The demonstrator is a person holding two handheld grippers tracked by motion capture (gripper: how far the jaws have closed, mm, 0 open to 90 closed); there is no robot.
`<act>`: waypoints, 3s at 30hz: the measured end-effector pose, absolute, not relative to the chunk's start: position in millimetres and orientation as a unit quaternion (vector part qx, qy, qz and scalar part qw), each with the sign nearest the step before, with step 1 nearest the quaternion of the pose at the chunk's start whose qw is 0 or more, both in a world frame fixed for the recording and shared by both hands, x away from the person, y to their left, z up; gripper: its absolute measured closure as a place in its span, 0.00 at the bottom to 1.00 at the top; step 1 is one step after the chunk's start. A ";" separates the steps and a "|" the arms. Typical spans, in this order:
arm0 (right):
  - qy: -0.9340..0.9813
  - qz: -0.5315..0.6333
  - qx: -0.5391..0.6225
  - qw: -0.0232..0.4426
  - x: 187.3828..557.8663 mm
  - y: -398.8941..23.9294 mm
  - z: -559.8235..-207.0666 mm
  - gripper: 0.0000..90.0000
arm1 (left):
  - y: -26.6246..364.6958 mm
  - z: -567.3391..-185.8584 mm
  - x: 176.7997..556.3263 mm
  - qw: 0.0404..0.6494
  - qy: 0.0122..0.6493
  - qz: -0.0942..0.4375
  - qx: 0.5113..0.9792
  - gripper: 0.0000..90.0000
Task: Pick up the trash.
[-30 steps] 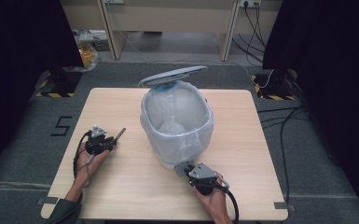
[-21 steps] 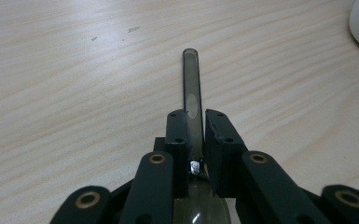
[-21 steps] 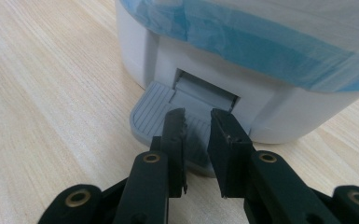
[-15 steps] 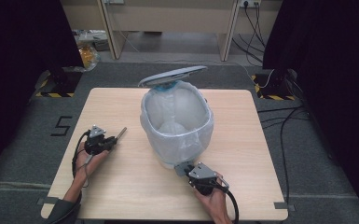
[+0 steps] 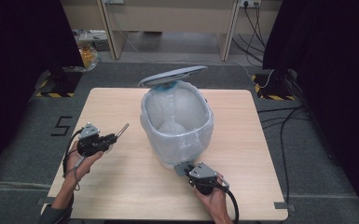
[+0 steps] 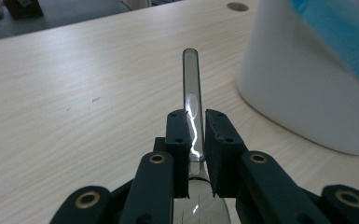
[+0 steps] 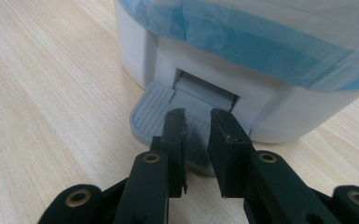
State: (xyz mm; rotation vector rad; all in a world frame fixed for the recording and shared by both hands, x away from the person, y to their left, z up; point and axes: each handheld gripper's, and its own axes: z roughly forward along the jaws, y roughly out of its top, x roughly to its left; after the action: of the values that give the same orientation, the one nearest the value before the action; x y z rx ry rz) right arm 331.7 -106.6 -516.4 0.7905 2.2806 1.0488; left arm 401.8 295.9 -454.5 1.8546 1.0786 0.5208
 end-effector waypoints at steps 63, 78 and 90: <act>0.839 0.385 0.288 0.253 331.4 -106.6 -516.4 0.84 | 231.4 -298.0 359.0 0.562 0.259 0.183 0.764 0.89; 0.840 0.384 0.287 0.255 331.3 -106.7 -516.3 0.84 | 196.9 -284.8 377.6 0.569 0.244 0.175 0.766 0.89; 0.839 0.384 0.288 0.255 331.1 -106.5 -516.4 0.84 | 176.6 -279.2 387.8 0.571 0.237 0.173 0.767 0.89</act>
State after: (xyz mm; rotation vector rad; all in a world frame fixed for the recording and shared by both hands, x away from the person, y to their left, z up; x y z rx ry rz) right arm 331.1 -106.5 -516.4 0.7808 2.2792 1.0432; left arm 387.8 176.6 -279.2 1.8001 0.5563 0.4057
